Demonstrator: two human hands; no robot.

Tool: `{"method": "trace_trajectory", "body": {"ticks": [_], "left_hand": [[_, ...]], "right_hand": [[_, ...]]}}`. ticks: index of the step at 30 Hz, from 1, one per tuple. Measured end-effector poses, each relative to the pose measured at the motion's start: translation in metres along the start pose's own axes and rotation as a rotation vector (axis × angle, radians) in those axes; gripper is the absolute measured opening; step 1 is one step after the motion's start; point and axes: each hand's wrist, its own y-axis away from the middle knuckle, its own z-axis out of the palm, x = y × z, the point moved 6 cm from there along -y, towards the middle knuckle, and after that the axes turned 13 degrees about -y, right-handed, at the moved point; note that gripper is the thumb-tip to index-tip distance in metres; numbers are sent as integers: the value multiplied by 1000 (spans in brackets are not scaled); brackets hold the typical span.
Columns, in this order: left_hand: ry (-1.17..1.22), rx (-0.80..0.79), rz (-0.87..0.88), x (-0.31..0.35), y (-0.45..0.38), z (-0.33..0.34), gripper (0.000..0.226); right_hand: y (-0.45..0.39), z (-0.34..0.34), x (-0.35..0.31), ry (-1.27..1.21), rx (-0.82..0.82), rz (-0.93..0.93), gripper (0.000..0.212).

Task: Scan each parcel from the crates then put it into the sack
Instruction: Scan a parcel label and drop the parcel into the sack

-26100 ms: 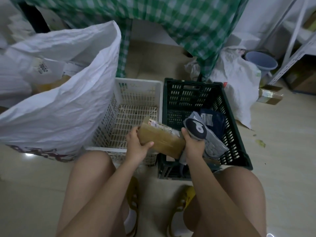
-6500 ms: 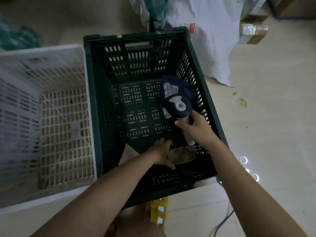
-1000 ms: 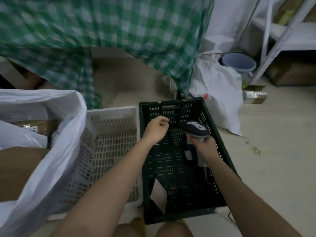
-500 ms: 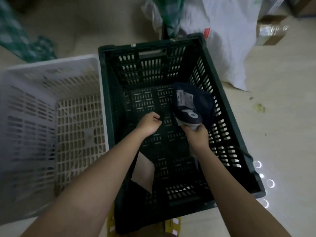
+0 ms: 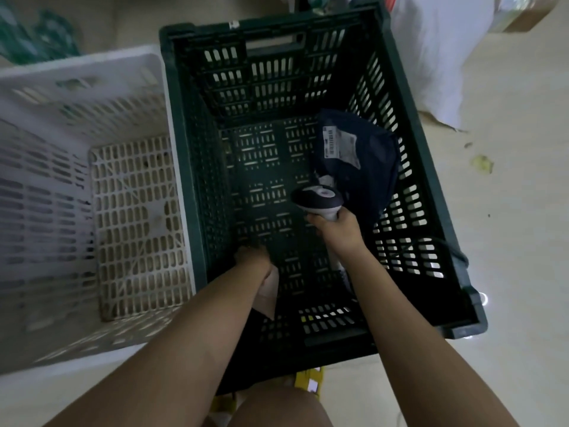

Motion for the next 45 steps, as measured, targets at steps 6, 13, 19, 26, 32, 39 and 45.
{"method": "trace_trajectory", "body": {"ticks": [6, 13, 19, 26, 32, 39, 45], "left_hand": [[292, 402, 165, 20, 44, -57, 37], [734, 830, 431, -20, 145, -123, 11], [374, 1429, 578, -65, 278, -125, 18], [450, 1569, 544, -119, 388, -111, 12], [485, 1678, 513, -153, 459, -92, 15], [949, 1524, 533, -191, 487, -74, 36], [1695, 1059, 540, -210, 489, -55, 67]], "right_hand": [[12, -8, -8, -90, 53, -59, 33], [63, -33, -53, -398, 262, -208, 46], [140, -11, -116, -416, 89, -265, 53], [226, 27, -154, -230, -55, -257, 55], [294, 41, -170, -344, -216, -328, 54], [349, 35, -188, -541, -178, -419, 70], [381, 38, -198, -524, -167, -557, 36]]}}
